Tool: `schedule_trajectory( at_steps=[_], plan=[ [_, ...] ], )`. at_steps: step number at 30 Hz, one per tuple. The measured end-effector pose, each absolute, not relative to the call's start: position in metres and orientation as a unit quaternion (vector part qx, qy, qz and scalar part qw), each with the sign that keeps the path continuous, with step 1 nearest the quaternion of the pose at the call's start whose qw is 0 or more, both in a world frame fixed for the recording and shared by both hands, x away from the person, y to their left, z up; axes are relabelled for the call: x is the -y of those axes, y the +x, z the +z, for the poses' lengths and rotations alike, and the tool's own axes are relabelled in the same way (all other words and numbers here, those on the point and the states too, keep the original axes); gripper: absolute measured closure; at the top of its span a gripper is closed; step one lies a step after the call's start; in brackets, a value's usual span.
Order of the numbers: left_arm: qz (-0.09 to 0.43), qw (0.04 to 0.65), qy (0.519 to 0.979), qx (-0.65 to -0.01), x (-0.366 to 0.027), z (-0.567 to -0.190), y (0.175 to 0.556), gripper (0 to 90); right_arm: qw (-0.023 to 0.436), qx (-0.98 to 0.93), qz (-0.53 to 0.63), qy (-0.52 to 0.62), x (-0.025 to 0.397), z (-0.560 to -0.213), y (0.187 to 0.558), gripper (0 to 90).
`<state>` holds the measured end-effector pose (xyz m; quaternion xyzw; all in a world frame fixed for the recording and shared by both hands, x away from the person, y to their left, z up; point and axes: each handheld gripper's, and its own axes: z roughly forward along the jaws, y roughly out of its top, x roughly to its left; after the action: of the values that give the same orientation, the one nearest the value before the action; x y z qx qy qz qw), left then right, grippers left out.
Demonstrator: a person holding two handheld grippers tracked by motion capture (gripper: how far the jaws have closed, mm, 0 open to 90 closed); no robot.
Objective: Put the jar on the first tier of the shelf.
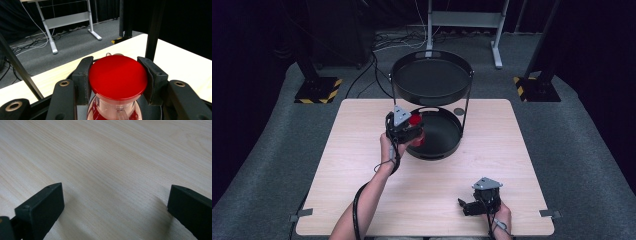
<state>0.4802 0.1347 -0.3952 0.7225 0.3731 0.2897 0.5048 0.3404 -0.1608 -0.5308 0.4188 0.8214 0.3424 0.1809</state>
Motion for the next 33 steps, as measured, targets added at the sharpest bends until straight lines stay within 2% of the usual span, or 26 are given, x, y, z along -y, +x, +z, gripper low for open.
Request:
schedule_trajectory(
  at_steps=[33],
  plan=[
    [0.276, 0.49, 0.729, -0.39, -0.11, -0.423, 0.512, 48.5, 0.182, -0.822, 0.342, 0.418, 0.161, -0.531, 0.34, 0.0]
  ],
)
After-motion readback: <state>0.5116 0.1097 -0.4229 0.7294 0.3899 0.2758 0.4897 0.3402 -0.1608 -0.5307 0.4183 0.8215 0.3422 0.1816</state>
